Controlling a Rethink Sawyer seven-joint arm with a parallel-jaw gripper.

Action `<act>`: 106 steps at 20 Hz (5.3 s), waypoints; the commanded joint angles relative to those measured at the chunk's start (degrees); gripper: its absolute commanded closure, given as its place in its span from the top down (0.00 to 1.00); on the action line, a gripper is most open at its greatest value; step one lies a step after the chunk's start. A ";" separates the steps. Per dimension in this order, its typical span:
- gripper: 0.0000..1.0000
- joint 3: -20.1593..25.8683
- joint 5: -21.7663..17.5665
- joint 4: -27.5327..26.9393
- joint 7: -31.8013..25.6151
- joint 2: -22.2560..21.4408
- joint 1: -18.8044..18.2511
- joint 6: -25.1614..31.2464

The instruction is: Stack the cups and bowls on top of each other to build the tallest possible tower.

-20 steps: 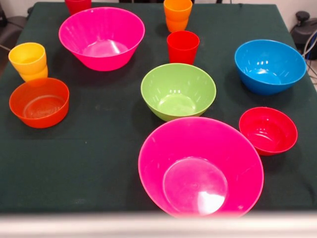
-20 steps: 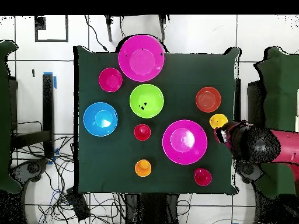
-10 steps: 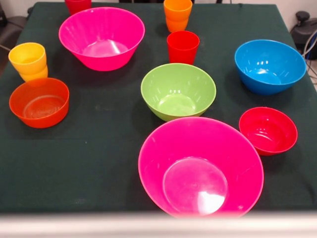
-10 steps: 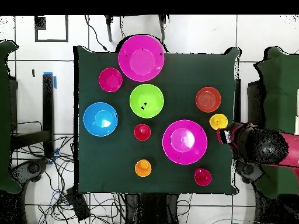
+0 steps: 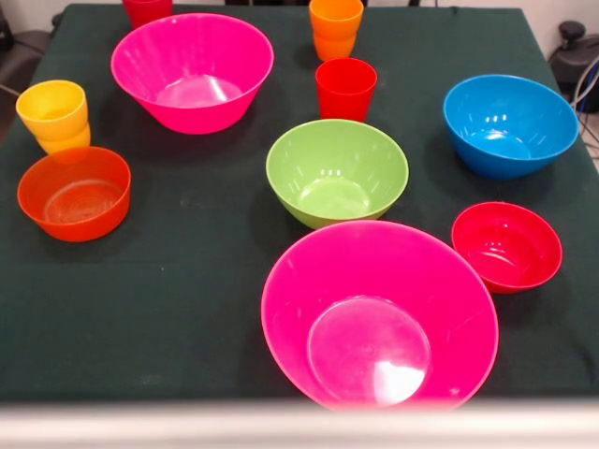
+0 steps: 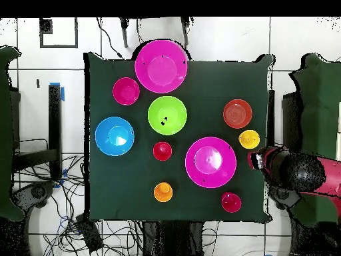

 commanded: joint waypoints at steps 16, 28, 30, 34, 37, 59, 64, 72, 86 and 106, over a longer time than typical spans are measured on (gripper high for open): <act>1.00 -9.04 -2.63 1.25 7.25 11.10 6.12 -12.56; 1.00 -10.95 -3.40 -0.40 5.04 14.98 6.72 -15.43; 1.00 -11.29 -3.61 -0.65 4.77 15.49 6.70 -15.78; 1.00 -11.79 -3.86 -1.24 4.04 16.25 6.69 -15.95; 1.00 -11.82 -4.01 -1.71 3.20 16.92 6.49 -16.17; 1.00 -9.67 -4.52 -7.62 -3.43 19.61 5.04 -13.42; 1.00 -9.40 -5.17 -9.45 -3.51 22.85 5.10 -15.14; 1.00 -9.49 -5.43 -11.38 -4.30 24.88 5.08 -14.74; 1.00 -9.97 -2.78 -8.02 -2.47 18.24 6.89 -10.39; 1.00 -9.75 0.87 -3.65 -0.25 12.16 7.98 -6.40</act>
